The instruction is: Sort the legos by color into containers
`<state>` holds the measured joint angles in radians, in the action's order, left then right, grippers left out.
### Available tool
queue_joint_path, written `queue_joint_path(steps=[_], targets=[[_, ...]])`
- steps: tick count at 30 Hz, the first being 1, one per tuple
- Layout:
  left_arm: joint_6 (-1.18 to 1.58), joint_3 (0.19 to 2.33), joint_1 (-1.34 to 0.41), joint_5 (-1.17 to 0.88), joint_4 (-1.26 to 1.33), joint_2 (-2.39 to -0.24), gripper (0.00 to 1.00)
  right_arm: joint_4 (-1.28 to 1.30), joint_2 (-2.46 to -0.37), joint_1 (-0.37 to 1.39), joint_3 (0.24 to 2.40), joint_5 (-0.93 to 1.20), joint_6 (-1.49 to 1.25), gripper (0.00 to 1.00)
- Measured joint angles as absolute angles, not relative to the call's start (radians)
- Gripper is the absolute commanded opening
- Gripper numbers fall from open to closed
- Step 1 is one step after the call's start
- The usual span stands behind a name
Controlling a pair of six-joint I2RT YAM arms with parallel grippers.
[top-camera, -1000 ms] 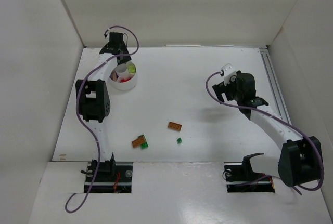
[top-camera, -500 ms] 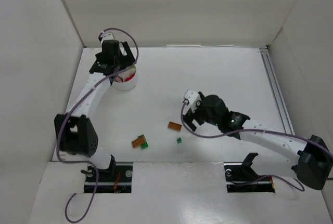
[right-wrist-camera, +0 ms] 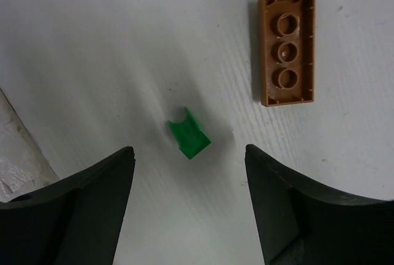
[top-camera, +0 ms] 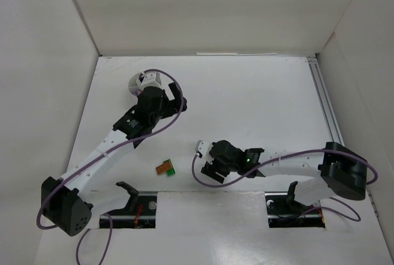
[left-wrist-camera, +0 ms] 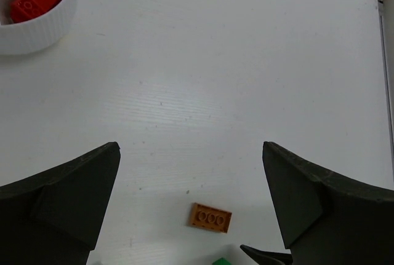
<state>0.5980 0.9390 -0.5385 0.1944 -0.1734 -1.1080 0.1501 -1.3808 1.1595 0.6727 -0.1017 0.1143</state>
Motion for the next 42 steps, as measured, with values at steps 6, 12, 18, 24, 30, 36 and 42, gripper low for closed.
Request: queue_joint_path(steps=[6, 12, 18, 24, 30, 36, 42], targets=[[0.628, 0.88, -0.566, 0.228, -0.197, -1.08, 0.99, 0.15, -1.437, 1.16, 0.674, -0.097, 0.063, 0.65], [0.636, 0.854, -0.566, 0.236, -0.214, -1.076, 0.97, 0.145, -1.453, 1.16, 0.711, -0.093, 0.063, 0.56], [0.638, 0.852, -0.566, 0.241, -0.228, -1.076, 0.96, 0.142, -1.473, 1.16, 0.719, -0.079, 0.073, 0.5], [0.638, 0.845, -0.566, 0.241, -0.236, -1.076, 0.93, 0.15, -1.494, 1.16, 0.723, -0.08, 0.072, 0.29], [0.636, 0.844, -0.566, 0.235, -0.236, -1.076, 0.93, 0.151, -1.488, 1.16, 0.732, -0.096, 0.075, 0.2], [0.596, 0.808, -0.566, 0.113, -0.198, -1.064, 0.93, 0.149, -1.409, 1.154, 0.728, -0.12, 0.123, 0.16], [0.535, 0.68, -0.566, -0.196, -0.038, -1.008, 0.94, 0.001, -1.102, 1.032, 0.6, 0.007, 0.23, 0.16]])
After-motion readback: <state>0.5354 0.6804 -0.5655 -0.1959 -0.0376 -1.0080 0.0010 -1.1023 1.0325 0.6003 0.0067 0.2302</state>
